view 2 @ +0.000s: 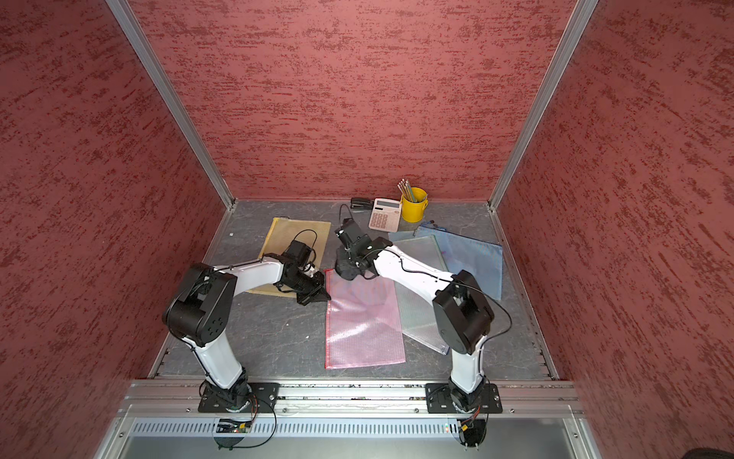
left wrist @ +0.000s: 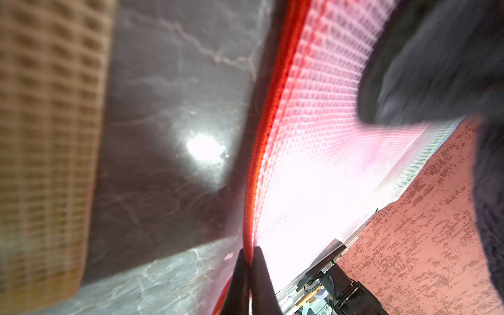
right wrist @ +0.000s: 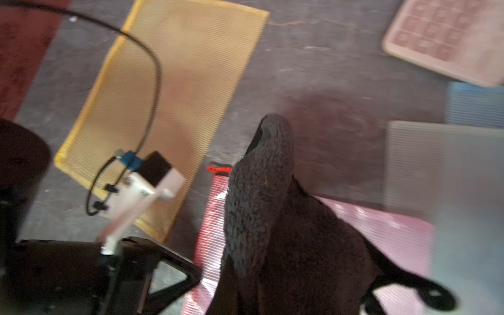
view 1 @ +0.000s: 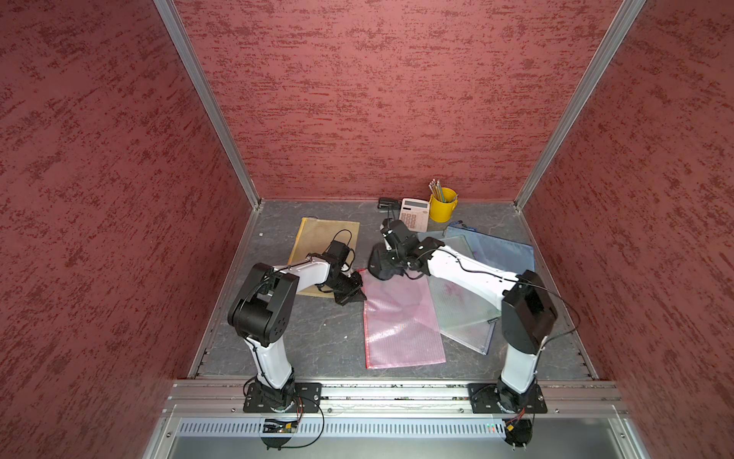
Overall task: Wipe the document bag
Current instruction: Wipe the dirt from the document bag.
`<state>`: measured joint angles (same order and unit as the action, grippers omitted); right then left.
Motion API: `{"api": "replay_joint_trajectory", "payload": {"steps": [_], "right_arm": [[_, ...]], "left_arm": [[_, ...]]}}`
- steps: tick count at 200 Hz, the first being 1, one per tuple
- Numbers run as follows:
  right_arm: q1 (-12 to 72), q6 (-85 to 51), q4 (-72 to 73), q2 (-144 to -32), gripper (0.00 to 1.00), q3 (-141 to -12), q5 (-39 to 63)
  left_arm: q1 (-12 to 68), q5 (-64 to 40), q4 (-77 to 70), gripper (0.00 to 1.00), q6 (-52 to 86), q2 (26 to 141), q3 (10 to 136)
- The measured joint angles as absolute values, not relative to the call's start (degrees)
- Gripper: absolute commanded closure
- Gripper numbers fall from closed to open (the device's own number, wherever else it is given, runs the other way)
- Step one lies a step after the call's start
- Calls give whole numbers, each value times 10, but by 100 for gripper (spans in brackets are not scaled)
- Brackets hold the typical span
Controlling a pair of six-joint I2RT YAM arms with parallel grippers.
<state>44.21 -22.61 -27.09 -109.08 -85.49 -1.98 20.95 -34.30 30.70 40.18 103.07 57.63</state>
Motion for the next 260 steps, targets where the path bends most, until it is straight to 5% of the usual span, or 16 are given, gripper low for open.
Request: {"api": "replay_joint_trajectory", "payload": {"steps": [32, 106, 146, 195, 228, 260], "right_arm": [[467, -221, -204, -1152, 100, -747, 15], [455, -272, -267, -957, 100, -533, -20], [416, -252, -419, -987, 100, -697, -59], [439, -211, -287, -1187, 100, -970, -1], [444, -203, -273, -1275, 100, -976, 3], [407, -203, -232, -1213, 100, -861, -18]], "left_arm": [[215, -342, 299, 100, 403, 1039, 576], [211, -355, 295, 100, 405, 1045, 576], [204, -355, 295, 100, 405, 1045, 576], [203, -350, 289, 100, 408, 1045, 576], [201, -345, 290, 100, 417, 1046, 570], [205, -347, 258, 100, 427, 1042, 564]]}}
